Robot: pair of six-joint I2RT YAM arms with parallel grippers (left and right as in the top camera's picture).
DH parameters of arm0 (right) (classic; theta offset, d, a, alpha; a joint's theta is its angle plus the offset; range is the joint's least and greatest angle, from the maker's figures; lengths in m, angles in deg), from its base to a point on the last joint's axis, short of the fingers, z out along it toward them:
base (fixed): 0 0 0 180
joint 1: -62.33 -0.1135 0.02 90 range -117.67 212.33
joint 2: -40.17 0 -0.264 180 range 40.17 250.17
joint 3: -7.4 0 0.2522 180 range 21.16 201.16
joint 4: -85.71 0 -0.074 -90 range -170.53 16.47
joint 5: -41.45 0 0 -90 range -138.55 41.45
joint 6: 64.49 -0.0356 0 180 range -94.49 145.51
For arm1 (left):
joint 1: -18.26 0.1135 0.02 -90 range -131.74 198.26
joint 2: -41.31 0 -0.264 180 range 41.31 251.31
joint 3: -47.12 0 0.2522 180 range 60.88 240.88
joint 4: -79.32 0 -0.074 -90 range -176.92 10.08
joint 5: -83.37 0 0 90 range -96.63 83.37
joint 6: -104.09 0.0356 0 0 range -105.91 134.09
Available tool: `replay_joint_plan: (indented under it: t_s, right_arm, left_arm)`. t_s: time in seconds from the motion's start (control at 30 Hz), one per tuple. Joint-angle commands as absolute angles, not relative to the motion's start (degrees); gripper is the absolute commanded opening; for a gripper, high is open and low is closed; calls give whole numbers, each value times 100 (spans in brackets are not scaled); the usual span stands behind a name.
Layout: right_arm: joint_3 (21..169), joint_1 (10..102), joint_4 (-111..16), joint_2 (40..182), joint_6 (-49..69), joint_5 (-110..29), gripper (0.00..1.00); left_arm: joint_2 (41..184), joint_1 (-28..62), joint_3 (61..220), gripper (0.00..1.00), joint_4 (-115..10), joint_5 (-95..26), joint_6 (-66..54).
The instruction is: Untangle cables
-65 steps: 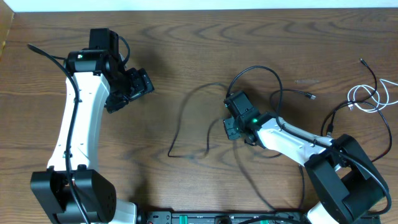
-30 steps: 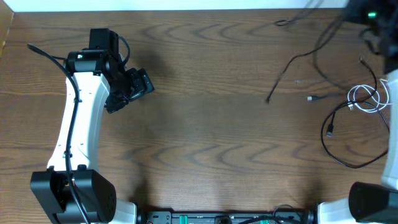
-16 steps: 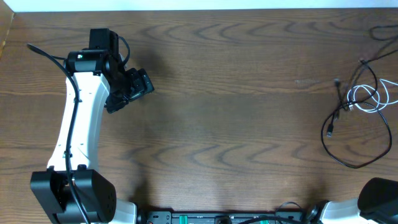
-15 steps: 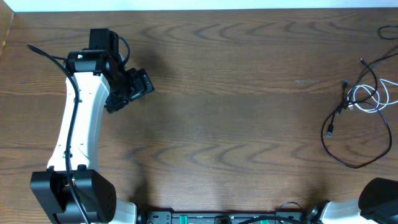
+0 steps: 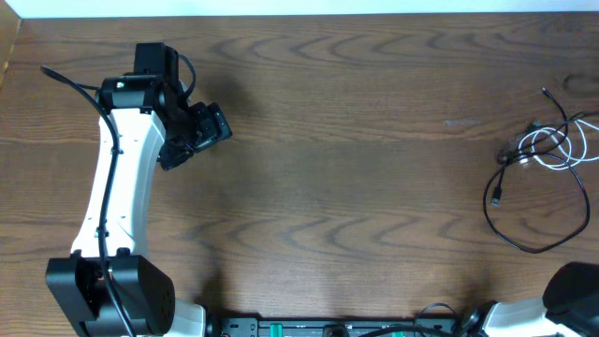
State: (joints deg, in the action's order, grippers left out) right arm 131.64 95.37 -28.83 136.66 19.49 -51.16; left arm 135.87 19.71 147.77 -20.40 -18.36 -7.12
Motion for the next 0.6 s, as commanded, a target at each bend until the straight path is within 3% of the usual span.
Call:
replay_joint_plan:
  t_s: [0.0, 0.17, 0.47, 0.5, 0.57]
  right_arm:
    - [13206, 9550, -2253, 14109, 2048, -5508, 1]
    - [13206, 9550, -1195, 14594, 2045, -5505, 1]
    - [13203, 9552, -409, 15515, 2043, -5501, 1]
    - [13203, 9552, -312, 15593, 2043, -5501, 3]
    - [13203, 9552, -92, 15759, 2043, -5477, 25]
  left_arm:
    - [13506, 1991, 14768, 91, -2007, -1844, -765]
    - [13506, 1991, 14768, 91, -1988, -1844, -765]
    - [13506, 1991, 14768, 91, -1988, -1844, -765]
    - [13506, 1991, 14768, 91, -1988, -1844, -765]
    - [13506, 1991, 14768, 91, -1990, -1844, -762]
